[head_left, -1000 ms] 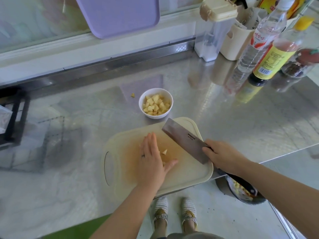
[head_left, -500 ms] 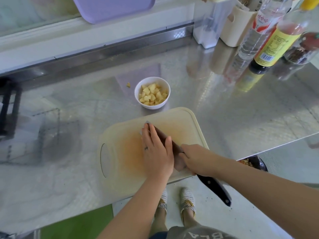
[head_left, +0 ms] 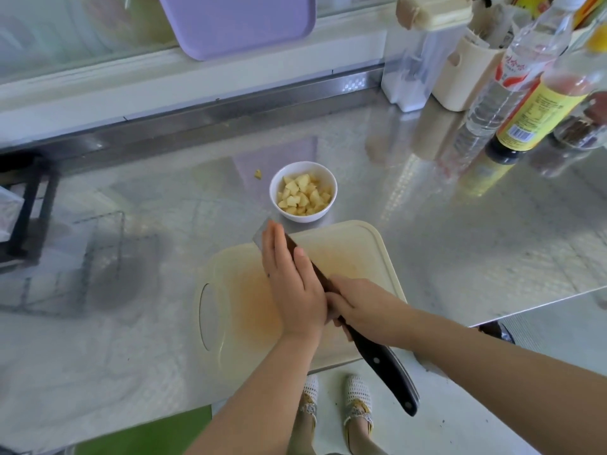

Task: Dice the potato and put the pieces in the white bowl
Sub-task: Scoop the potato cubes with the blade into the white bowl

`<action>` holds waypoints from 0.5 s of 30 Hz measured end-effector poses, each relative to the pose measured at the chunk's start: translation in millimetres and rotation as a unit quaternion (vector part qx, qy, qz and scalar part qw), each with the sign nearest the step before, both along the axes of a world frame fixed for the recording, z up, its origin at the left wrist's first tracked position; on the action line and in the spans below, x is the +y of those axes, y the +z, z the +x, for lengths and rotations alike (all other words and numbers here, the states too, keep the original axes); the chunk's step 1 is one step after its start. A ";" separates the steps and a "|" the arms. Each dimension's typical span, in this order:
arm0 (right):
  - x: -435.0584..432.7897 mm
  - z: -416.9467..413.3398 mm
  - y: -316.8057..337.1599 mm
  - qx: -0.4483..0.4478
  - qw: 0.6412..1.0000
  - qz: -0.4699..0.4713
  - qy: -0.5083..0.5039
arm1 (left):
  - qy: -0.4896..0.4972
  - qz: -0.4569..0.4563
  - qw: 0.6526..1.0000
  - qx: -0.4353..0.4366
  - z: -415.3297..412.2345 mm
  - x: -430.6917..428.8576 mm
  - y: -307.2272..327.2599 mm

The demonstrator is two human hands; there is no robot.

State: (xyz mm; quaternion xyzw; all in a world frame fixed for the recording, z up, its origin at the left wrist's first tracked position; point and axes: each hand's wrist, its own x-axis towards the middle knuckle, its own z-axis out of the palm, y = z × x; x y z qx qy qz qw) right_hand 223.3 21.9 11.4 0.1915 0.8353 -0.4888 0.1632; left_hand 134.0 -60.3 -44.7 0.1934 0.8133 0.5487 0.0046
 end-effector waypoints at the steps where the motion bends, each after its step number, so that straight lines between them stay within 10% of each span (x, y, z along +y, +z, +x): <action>1: 5.5 -5.9 7.6 0.013 1.000 0.000 -0.016 | -0.011 0.011 1.000 0.012 -9.1 7.5 7.3; 15: 74.5 -62.1 31.7 0.049 0.985 0.063 -0.150 | -0.084 -0.035 0.994 0.061 -97.1 103.4 30.2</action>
